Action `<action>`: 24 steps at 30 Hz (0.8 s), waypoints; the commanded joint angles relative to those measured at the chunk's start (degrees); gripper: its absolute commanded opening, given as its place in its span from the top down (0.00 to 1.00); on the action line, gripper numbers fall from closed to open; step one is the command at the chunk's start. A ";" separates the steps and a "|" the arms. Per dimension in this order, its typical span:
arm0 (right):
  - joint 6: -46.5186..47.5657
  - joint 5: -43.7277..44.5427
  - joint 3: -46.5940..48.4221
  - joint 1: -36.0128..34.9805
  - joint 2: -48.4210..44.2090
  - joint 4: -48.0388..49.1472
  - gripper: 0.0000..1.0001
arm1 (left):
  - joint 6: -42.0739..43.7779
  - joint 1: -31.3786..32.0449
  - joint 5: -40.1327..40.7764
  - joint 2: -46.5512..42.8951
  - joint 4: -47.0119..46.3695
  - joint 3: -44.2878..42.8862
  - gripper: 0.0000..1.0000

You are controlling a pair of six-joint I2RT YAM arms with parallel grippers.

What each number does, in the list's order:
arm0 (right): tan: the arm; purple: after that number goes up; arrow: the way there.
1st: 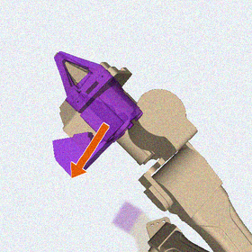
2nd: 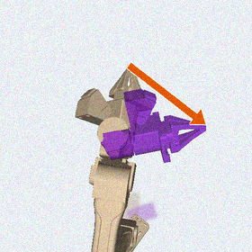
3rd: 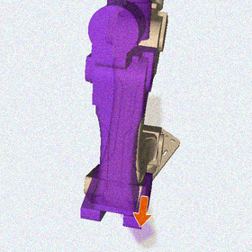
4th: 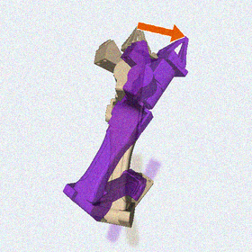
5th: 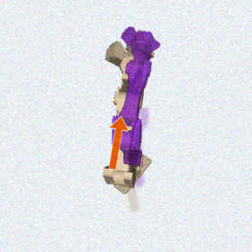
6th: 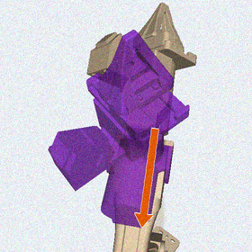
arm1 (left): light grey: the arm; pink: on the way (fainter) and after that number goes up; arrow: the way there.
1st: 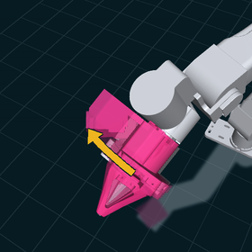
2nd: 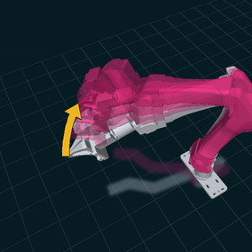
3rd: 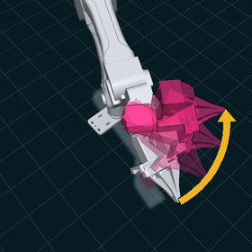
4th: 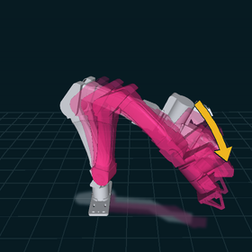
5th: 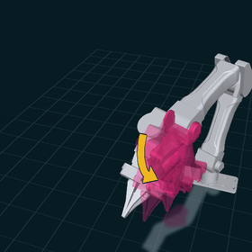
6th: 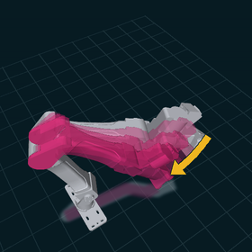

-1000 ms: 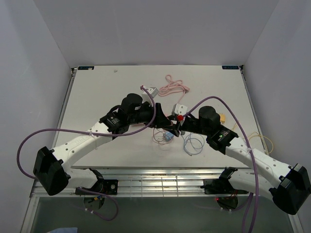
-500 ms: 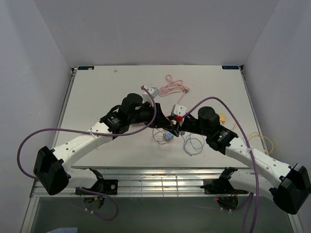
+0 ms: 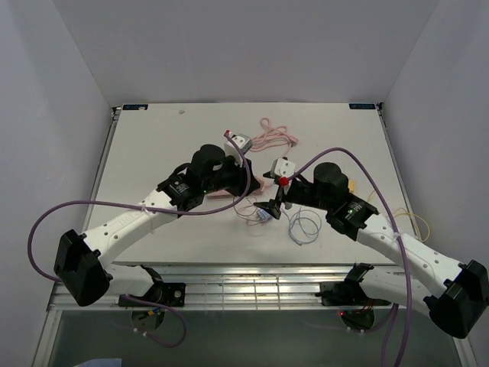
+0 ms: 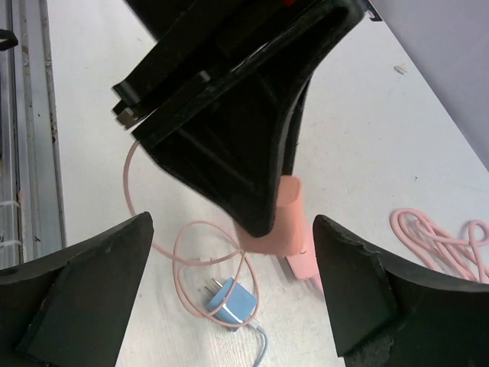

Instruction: Insert the plug

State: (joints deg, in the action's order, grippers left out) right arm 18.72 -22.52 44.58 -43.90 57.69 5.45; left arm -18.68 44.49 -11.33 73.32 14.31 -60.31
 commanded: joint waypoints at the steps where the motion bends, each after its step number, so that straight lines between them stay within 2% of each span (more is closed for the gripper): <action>1: 2.28 -1.12 2.80 0.30 -2.14 -2.72 0.10 | 8.03 -2.46 5.45 0.68 -0.51 -4.37 1.00; 5: 3.95 -1.03 2.88 2.67 -3.46 -4.05 0.10 | 11.38 -8.71 -0.52 3.23 -0.77 -5.78 1.00; 7: 4.31 -4.18 4.28 7.06 -2.76 -4.92 0.10 | 13.40 -11.69 -4.30 3.76 -0.77 -5.96 1.00; 11: 7.19 -6.03 9.46 14.53 2.67 -10.71 0.10 | 14.99 -12.15 -2.64 1.92 0.11 -3.68 1.00; 12: 12.25 -7.61 10.43 16.20 5.82 -12.81 0.10 | 14.55 -12.15 -2.38 0.18 -0.07 -2.89 1.00; 15: 22.81 -5.53 13.33 16.30 12.06 -19.15 0.10 | 10.43 -12.15 0.16 -2.38 1.77 0.28 1.00; 18: 26.09 -2.79 17.20 16.21 18.23 -21.88 0.10 | 2.35 -12.06 6.05 -4.93 8.17 1.69 1.00; 20: 28.30 -2.09 19.05 16.04 21.04 -22.94 0.10 | -3.00 -12.06 5.63 -6.95 11.34 3.53 1.00; 24: 33.30 -2.18 25.01 14.11 30.45 -26.80 0.10 | -8.29 -11.97 5.71 -10.12 17.41 5.82 1.00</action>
State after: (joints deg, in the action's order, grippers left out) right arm 45.08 -25.17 63.96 -28.12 84.51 -17.12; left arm -19.77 32.40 -7.18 66.52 25.17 -55.92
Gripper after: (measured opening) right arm 0.903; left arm 0.427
